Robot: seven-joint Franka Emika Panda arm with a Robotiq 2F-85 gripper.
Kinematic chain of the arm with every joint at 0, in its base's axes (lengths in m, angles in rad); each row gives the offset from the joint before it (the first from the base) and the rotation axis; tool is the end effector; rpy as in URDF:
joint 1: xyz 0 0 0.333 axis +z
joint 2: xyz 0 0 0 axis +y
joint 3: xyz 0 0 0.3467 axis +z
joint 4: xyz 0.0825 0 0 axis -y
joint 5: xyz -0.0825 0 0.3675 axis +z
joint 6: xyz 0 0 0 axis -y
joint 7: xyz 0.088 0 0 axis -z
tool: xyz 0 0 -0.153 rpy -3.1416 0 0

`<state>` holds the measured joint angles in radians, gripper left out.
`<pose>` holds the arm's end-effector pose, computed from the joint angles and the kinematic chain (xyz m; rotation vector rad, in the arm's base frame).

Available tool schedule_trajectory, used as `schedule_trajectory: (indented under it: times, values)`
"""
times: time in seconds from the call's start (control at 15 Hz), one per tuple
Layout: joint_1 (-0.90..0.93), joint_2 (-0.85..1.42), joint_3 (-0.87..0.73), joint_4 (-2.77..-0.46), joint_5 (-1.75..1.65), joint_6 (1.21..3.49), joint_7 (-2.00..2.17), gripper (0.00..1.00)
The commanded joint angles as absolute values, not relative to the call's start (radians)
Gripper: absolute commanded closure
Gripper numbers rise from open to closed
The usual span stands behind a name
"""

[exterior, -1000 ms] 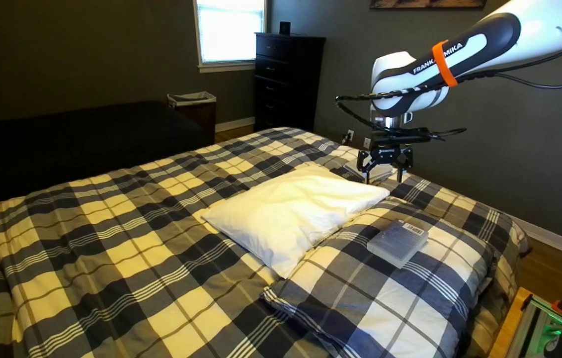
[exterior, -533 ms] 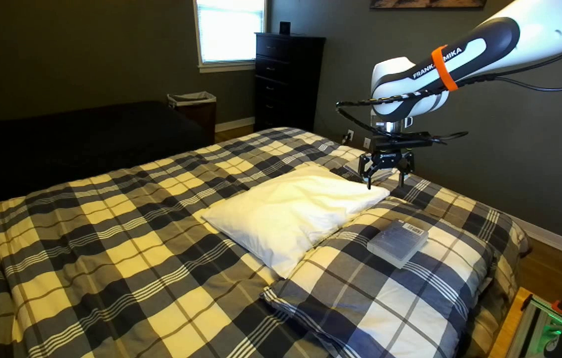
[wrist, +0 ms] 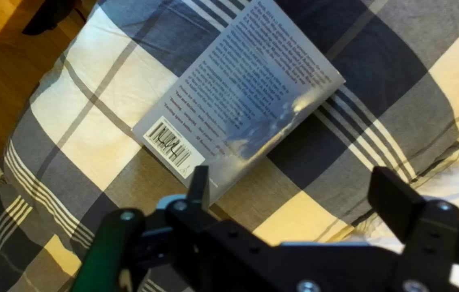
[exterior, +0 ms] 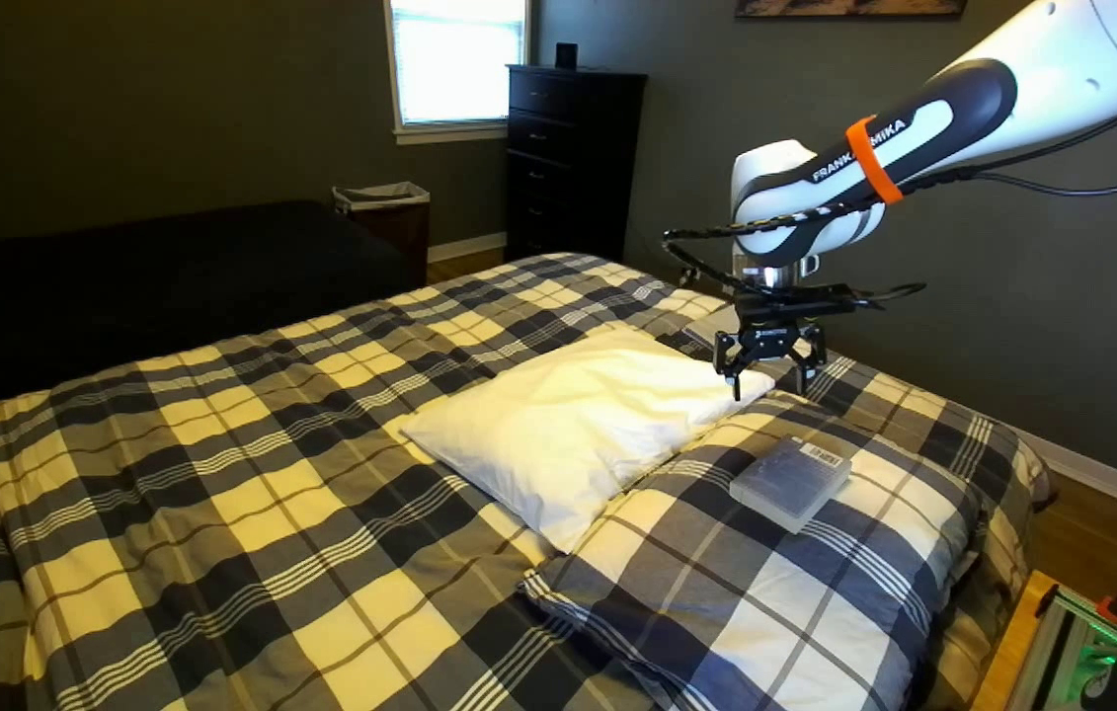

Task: Move the white pillow forward, remove the book from the pillow and put it on the bed

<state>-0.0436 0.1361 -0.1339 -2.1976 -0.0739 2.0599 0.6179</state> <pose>0.4860 -0.0942 0.3008 2.7737 -1.0966 -0.3741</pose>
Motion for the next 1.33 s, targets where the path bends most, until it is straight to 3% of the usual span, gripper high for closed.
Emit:
schedule_trajectory:
  times: [0.0, 1.27]
  values:
    - [-0.036, 0.161, -0.123, -2.246, -0.093, 2.096, 0.67, 0.0]
    - [0.006, 0.463, -0.146, -2.149, -0.097, 2.203, 0.792, 0.0]
